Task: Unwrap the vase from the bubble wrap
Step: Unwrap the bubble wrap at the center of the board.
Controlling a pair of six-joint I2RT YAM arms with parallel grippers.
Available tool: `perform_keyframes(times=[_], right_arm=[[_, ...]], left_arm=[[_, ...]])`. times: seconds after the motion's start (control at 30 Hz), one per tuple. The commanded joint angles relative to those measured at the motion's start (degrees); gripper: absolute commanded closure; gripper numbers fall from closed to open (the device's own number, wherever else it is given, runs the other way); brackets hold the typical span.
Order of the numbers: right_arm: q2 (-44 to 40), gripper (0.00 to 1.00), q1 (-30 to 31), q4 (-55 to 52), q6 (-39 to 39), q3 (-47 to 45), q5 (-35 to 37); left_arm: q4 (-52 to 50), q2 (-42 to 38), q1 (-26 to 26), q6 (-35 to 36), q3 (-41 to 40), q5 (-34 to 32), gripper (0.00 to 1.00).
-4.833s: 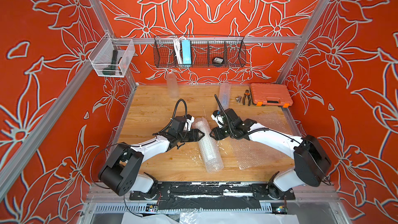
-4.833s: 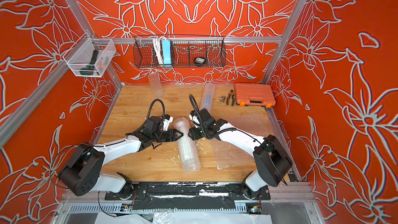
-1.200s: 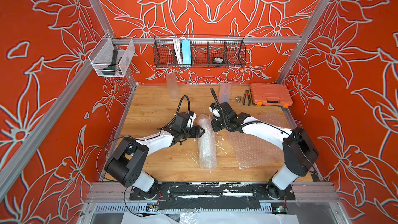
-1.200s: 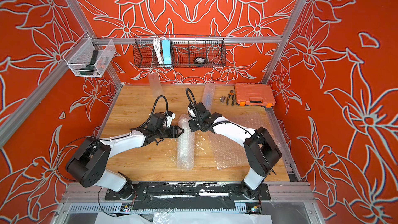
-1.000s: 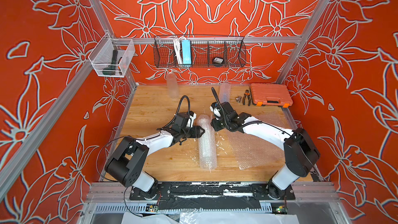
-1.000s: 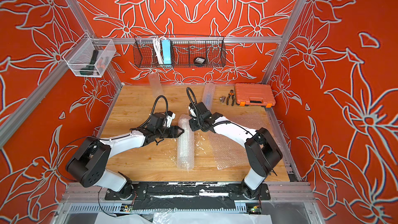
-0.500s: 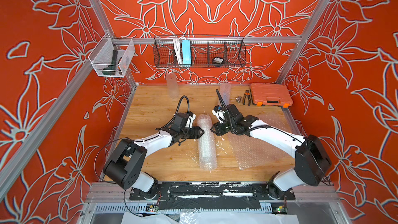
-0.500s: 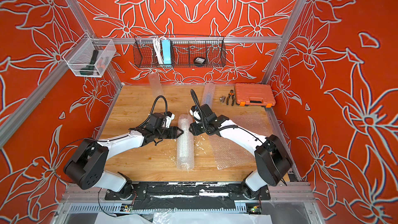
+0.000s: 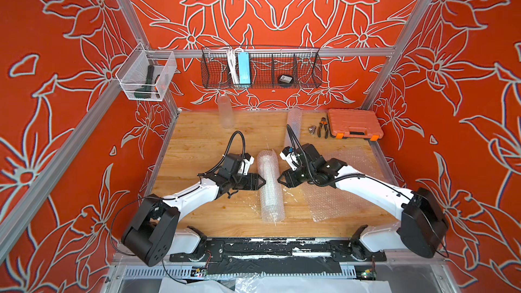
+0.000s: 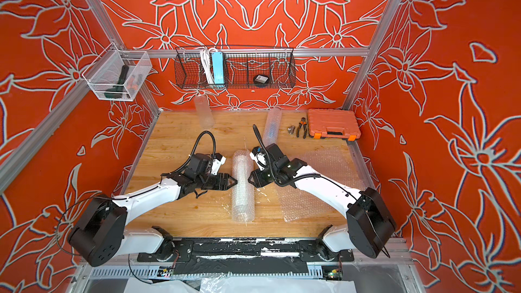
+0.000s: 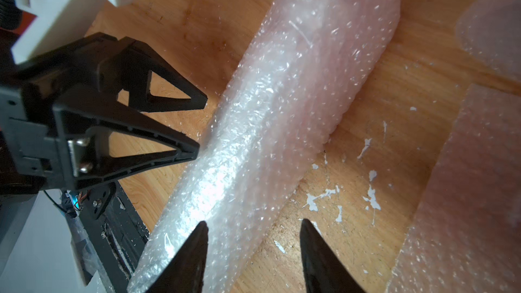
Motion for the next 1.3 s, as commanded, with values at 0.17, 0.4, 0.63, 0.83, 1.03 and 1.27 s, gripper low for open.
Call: perform_keyframes(times=[0.17, 0.4, 0.63, 0.83, 1.03, 1.27], right_arm=[[-4.0, 0.49, 3.8, -1.1, 6.6, -2.2, 2.9], [-6.3, 0.51, 7.0, -3.6, 11.5, -2.7, 8.6], [-4.2, 0.53, 10.8, -5.5, 14.3, -1.0, 11.1], [-2.8, 0.55, 12.9, -5.4, 15.7, 0.0, 12.6], [-1.8, 0.55, 13.4, -4.7, 16.4, 0.2, 13.5], [0.4, 0.56, 13.4, -4.4, 16.7, 1.3, 13.9]], left_arm=[[3.4, -2.8, -0.8, -2.4, -2.4, 5.2, 0.25], [4.2, -1.6, -1.4, -3.5, -2.9, 3.8, 0.25], [4.9, -0.2, -2.1, -3.1, -2.8, 5.5, 0.25], [5.2, 1.5, -2.5, -2.7, -2.7, 6.5, 0.25], [5.2, 2.3, -2.9, -2.5, -2.9, 6.3, 0.25], [4.4, 2.5, -3.0, -2.0, -2.8, 5.6, 0.25]])
